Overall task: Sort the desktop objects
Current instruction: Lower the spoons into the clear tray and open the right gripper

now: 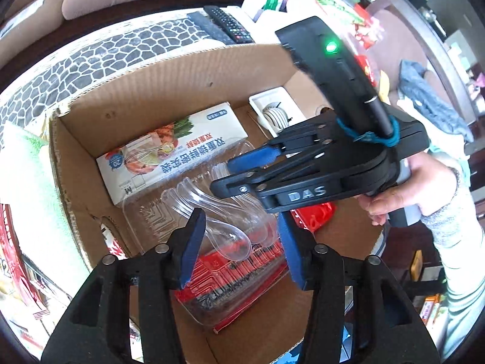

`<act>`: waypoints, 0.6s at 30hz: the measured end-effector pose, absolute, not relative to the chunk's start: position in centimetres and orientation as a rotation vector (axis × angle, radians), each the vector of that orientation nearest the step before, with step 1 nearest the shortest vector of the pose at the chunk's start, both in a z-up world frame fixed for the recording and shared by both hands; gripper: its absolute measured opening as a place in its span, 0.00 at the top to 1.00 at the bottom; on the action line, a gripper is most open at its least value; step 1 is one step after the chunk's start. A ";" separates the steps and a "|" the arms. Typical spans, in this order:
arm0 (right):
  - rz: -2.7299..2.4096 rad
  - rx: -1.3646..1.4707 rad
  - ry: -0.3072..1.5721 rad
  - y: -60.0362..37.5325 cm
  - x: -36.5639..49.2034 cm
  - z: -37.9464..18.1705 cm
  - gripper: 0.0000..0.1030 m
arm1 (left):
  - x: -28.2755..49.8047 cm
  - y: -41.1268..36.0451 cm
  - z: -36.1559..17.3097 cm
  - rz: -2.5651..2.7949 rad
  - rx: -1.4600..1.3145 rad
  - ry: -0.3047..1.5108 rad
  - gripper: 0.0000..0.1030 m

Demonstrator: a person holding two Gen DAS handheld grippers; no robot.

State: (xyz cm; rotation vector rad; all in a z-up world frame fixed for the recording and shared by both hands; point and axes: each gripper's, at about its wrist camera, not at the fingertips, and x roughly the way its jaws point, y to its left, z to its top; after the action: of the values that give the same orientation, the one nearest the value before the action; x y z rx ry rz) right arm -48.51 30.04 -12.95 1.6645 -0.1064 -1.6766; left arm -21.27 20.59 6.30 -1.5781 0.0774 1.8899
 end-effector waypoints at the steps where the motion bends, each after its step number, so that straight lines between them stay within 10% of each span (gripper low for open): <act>1: -1.690 1.663 -0.117 30.4 -48.6 -12.7 0.56 | -20.2 20.6 6.4 1.886 -1.578 0.053 0.55; 8: -1.743 1.689 -0.210 31.1 -48.1 -12.0 0.26 | -19.0 16.2 8.9 1.888 -1.525 -0.087 0.55; 18: -1.728 1.818 0.054 26.1 -47.2 -13.5 0.22 | -16.9 10.6 13.9 1.920 -1.397 -0.219 0.48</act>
State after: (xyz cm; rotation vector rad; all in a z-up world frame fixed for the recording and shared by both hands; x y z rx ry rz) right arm -47.22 26.11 -13.49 1.8178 0.0541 -1.7278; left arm -16.86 10.64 13.94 -1.3974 -0.2187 1.9203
